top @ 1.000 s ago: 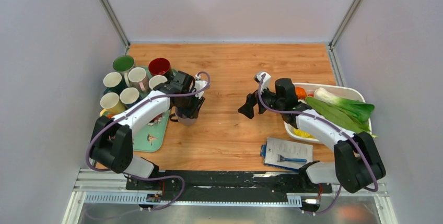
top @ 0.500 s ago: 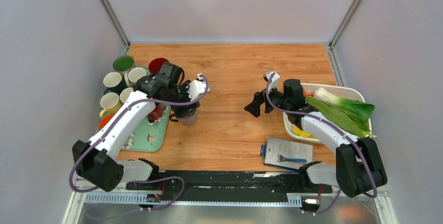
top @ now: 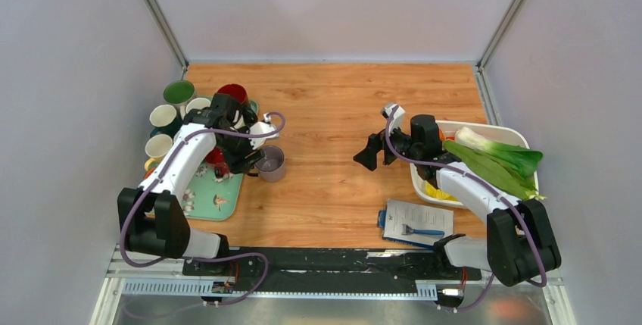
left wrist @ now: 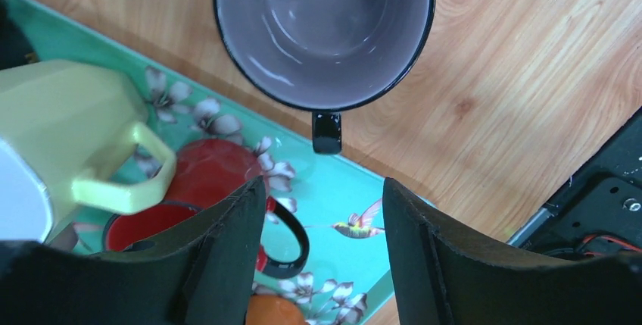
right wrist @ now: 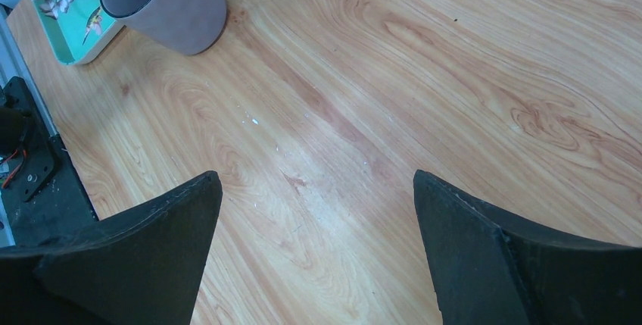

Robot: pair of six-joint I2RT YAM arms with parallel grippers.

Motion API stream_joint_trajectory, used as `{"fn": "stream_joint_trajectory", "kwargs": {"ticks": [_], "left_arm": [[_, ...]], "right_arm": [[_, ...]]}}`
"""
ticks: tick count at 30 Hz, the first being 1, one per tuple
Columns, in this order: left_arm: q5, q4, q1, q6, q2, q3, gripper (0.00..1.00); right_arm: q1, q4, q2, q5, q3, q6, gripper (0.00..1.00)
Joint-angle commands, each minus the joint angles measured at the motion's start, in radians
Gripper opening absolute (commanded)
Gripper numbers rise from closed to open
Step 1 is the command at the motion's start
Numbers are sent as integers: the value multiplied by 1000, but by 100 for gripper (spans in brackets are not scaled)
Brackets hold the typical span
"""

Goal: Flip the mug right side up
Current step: Pick up the cup at the center of the board.

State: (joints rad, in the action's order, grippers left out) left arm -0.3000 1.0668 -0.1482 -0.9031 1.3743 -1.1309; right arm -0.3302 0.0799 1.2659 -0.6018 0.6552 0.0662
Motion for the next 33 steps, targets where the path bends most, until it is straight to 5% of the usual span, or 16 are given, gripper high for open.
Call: {"fn": "stream_joint_trajectory", "kwargs": {"ticks": [1,12,23,29,33], "left_arm": [[-53,-66,-3,-48,42,20,65],[-76,-226,-3,4,139,89,56],[-183,-198,-3,42,66,141,19],[-98,-144,-2,158,-92,139,2],[16,-49,-3,220,-241,110,0]], "right_arm": [[6,39,-19,-25,18,8,100],[16,31,-35,-21,3,0,100],[26,40,-18,-10,-2,-8,100],[32,41,2,-7,20,-7,100],[32,46,29,-13,33,1,100]]}}
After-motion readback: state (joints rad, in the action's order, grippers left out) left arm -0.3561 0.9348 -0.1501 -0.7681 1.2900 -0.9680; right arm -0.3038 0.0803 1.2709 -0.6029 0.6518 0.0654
